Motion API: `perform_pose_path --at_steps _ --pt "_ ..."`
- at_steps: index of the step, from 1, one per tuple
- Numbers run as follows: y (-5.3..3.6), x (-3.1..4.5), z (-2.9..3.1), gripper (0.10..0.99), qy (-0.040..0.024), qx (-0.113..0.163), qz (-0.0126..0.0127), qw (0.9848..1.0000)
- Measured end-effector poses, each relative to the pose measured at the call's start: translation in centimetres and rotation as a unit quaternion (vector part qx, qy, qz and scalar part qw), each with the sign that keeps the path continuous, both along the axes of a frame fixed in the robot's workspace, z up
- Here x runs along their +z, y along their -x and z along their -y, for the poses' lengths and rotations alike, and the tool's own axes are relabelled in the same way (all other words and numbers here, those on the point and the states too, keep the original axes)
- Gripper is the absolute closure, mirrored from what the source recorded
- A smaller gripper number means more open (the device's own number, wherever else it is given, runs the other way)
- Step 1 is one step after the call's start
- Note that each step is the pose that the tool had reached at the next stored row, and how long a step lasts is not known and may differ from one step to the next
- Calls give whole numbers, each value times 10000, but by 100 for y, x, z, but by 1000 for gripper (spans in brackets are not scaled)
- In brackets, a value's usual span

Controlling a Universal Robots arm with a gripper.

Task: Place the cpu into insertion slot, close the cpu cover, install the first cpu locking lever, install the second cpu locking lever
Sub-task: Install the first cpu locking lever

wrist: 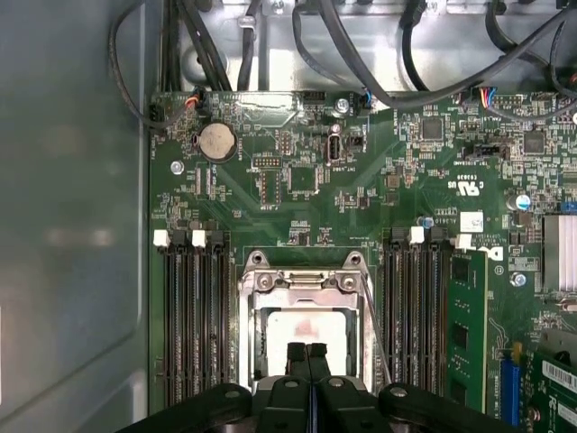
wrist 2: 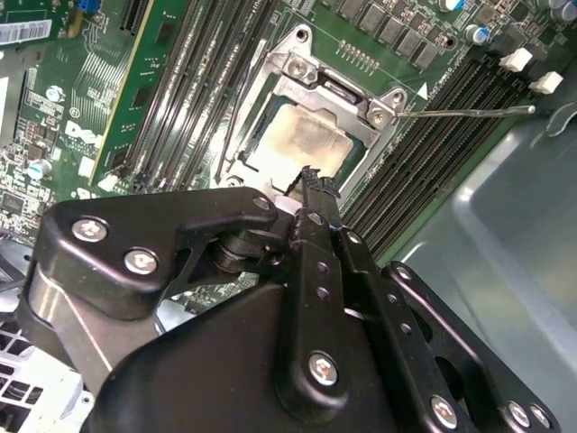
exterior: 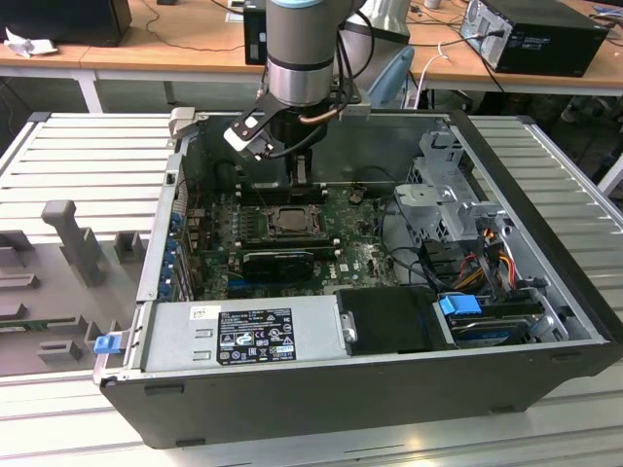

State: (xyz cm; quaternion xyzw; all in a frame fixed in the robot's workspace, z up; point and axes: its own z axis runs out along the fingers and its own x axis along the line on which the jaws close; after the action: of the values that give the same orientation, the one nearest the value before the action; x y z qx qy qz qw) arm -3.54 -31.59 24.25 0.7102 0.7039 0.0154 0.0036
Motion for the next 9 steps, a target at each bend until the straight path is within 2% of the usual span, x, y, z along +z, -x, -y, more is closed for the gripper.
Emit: perform_pose_path --at_steps 9 --pt "6 18 0 980 -1 0 1 10000"
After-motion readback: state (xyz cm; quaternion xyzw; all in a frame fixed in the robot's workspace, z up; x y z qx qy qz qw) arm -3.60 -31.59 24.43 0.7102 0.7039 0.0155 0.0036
